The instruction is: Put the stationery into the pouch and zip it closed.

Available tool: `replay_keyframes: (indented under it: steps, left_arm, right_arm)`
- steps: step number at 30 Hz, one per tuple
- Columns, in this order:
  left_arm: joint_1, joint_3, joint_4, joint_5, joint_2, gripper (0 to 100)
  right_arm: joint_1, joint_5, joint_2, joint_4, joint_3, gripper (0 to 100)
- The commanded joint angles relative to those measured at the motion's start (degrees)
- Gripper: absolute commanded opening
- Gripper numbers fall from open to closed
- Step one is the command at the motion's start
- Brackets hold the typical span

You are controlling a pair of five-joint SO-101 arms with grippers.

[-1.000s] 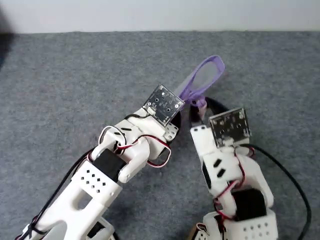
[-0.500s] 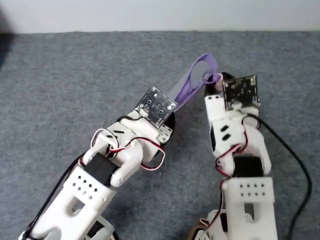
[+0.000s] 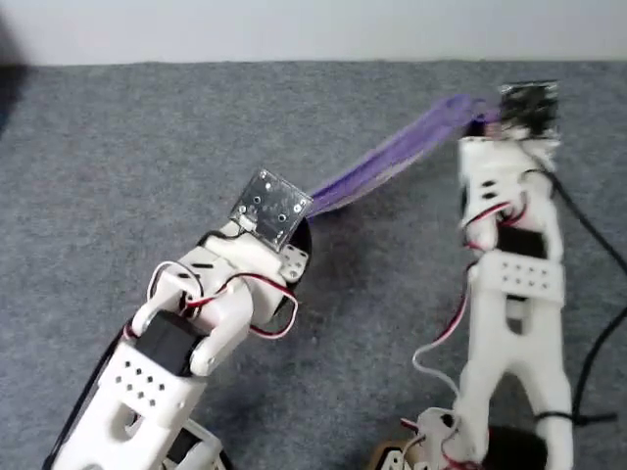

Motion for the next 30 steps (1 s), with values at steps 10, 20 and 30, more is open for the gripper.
replay_keyframes:
  steps: [10, 20, 30]
  left_arm:
    - [-0.26, 1.63, 0.09, -0.62, -5.27, 1]
    - [-0.26, -4.97, 0.44, 14.24, -4.92, 27]
    - [5.27, -12.09, 3.69, 14.95, -4.75, 27]
  right_arm:
    - [-1.98, 1.58, -0.40, 7.16, -9.14, 0.7]
    - [-12.79, 2.02, -15.43, 19.56, -9.14, 0.7]
    - [-18.77, 6.86, -20.09, 20.97, -9.41, 0.7]
